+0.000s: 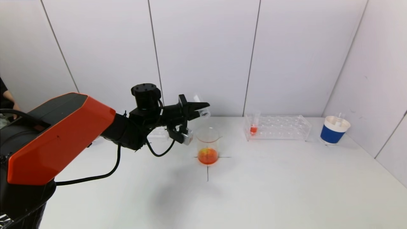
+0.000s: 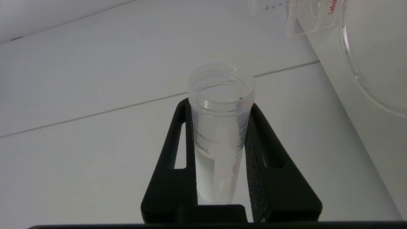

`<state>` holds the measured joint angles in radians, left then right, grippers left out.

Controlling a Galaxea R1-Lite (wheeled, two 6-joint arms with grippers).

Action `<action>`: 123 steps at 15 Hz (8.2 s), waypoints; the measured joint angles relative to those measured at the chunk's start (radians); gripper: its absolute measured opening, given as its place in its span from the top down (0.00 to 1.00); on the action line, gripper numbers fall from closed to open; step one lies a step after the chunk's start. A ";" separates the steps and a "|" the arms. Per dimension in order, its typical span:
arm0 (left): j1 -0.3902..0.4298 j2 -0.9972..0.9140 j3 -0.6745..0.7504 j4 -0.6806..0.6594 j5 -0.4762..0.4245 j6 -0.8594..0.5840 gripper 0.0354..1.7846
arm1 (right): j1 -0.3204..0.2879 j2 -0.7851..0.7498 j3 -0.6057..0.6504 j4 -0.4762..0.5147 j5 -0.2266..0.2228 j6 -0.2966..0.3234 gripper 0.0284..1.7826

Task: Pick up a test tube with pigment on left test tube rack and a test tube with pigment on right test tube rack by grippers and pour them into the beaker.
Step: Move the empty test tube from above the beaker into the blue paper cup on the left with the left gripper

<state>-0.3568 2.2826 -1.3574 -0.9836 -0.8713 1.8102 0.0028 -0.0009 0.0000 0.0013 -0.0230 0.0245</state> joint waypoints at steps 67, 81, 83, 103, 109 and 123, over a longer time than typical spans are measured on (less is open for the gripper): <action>-0.028 -0.403 -0.127 0.367 1.233 -1.476 0.76 | 0.000 0.000 0.000 0.000 0.000 0.000 0.01; 0.309 -0.445 -0.125 0.450 1.147 -1.635 0.76 | 0.000 0.000 0.000 0.000 0.000 0.000 0.01; 0.377 -0.435 -0.119 0.450 1.107 -1.645 0.76 | 0.000 0.000 0.000 0.000 0.000 0.000 0.01; 0.619 -0.081 -0.121 0.239 1.022 -1.696 0.76 | 0.000 0.000 0.000 0.000 0.000 0.000 0.01; 0.623 -0.048 -0.054 0.165 1.019 -1.718 0.76 | 0.000 0.000 0.000 0.000 0.000 0.000 0.01; 0.617 -0.030 0.148 -0.012 0.983 -1.720 0.76 | 0.000 0.000 0.000 0.000 0.000 0.000 0.01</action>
<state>0.2606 2.2523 -1.2098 -0.9953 0.1115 0.0904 0.0028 -0.0009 0.0000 0.0017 -0.0230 0.0245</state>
